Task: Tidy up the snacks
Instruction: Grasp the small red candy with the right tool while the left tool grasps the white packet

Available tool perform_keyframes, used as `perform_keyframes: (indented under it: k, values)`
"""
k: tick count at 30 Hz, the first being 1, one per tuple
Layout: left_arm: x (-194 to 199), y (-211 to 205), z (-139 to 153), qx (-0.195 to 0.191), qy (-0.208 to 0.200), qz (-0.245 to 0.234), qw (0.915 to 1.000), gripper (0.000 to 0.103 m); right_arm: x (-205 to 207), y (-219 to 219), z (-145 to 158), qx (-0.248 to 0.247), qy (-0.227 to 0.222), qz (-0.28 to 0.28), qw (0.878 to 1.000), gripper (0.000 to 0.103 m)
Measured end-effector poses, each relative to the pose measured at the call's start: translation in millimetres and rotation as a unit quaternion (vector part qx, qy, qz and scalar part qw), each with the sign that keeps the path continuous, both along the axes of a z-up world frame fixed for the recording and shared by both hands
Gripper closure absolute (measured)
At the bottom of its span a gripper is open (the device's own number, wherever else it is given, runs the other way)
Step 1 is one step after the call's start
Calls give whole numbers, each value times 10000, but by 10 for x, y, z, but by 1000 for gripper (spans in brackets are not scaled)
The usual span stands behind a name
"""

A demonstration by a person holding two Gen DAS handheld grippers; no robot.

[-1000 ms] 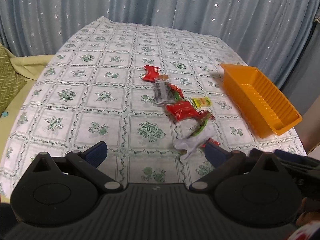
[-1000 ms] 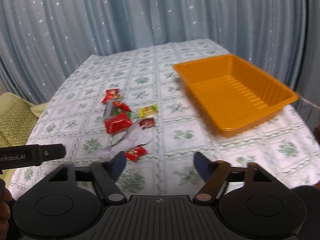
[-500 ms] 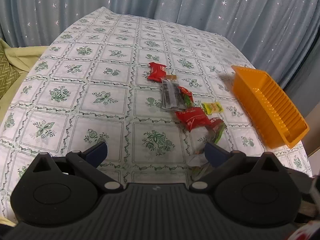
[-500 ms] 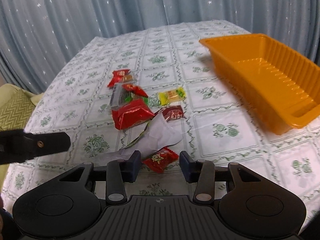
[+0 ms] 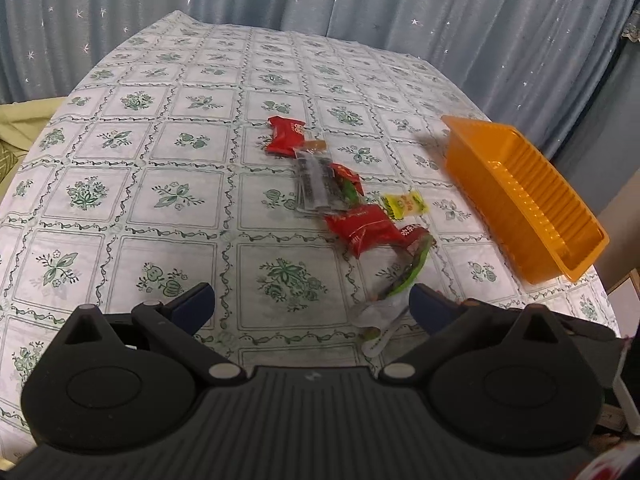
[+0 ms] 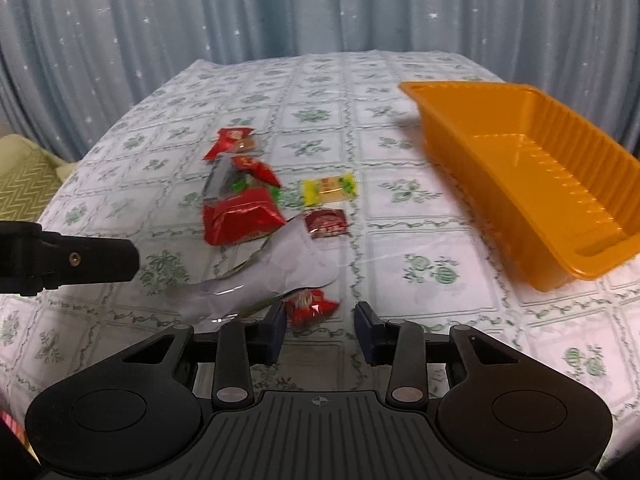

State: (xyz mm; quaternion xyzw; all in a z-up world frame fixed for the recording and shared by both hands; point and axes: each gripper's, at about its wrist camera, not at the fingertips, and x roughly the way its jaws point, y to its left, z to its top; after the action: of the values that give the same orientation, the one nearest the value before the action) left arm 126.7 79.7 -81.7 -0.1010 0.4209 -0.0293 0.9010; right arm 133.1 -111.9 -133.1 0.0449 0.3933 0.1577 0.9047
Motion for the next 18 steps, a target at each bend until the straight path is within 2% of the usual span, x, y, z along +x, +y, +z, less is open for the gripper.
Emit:
perform_keyframes:
  k: [4, 5, 6, 7, 9, 14, 16, 18]
  values:
    - [2, -7, -27, -52, 13, -81, 10000, 0, 21, 37, -33, 22, -69, 129, 9999, 64]
    - [8, -13, -34, -49, 12, -110, 9999, 0, 17, 41, -37, -1, -96, 155, 9998, 66]
    - [11, -22, -41, -44, 8, -154, 9999, 0, 13, 49, -37, -34, -116, 173, 9998, 78]
    - [15, -34, -48, -28, 10, -202, 9998, 0, 8, 56, -37, -61, -127, 218, 9997, 81]
    - [26, -63, -58, 32, -6, -310, 9995, 1, 0, 64, -37, -122, -146, 260, 9995, 82]
    - [82, -182, -93, 198, -52, -890, 9958, 10, -25, -44, -2, -168, -213, 135, 9995, 85]
    - [121, -262, -115, 343, -82, -1209, 9920, 11, -20, -148, 10, -85, -187, -26, 9998, 86]
    - [166, -365, -134, 541, -154, -1511, 9869, 19, -14, -237, 19, -64, -187, -179, 9996, 86]
